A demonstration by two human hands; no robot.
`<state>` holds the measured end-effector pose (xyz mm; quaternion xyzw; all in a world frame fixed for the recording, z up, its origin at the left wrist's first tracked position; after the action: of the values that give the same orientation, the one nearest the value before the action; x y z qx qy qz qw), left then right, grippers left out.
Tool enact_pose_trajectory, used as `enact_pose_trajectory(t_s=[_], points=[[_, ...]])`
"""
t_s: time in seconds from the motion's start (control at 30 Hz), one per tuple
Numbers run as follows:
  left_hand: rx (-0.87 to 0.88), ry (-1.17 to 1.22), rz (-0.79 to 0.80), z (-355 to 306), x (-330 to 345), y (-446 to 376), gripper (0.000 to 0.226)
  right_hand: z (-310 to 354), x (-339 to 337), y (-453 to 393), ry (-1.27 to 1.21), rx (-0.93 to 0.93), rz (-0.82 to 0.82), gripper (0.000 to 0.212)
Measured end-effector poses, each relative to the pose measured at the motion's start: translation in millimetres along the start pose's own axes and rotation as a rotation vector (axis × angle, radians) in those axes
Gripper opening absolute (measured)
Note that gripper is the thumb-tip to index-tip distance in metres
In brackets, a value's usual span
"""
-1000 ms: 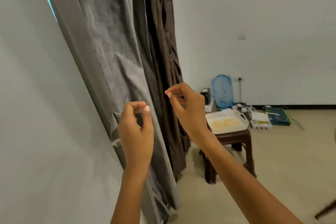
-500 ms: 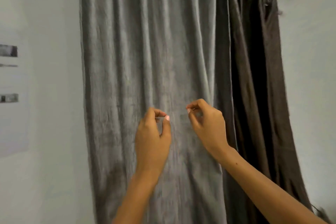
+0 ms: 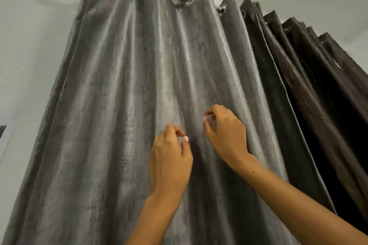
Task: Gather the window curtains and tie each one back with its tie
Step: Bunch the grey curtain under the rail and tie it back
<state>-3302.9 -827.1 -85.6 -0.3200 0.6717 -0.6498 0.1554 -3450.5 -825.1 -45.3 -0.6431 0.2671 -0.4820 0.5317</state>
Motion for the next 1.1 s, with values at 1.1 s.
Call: enact_pose_trajectory(t_s=[1.1], points=[[0.145, -0.569, 0.042, -151, 117, -59, 0.057, -160, -2, -157, -0.149, 0.425, 0.378, 0.066]])
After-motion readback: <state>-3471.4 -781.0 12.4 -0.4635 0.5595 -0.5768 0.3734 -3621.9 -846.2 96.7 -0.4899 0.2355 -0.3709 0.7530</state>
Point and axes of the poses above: each hand's wrist, its own y-axis away from the middle knuckle, its own x-axis out of the palm, z = x × y, the point moved 7 cm from there along -y, towards the middle knuckle, and after that the axes turned 10 degrees about -z, right-handed, at the moved point
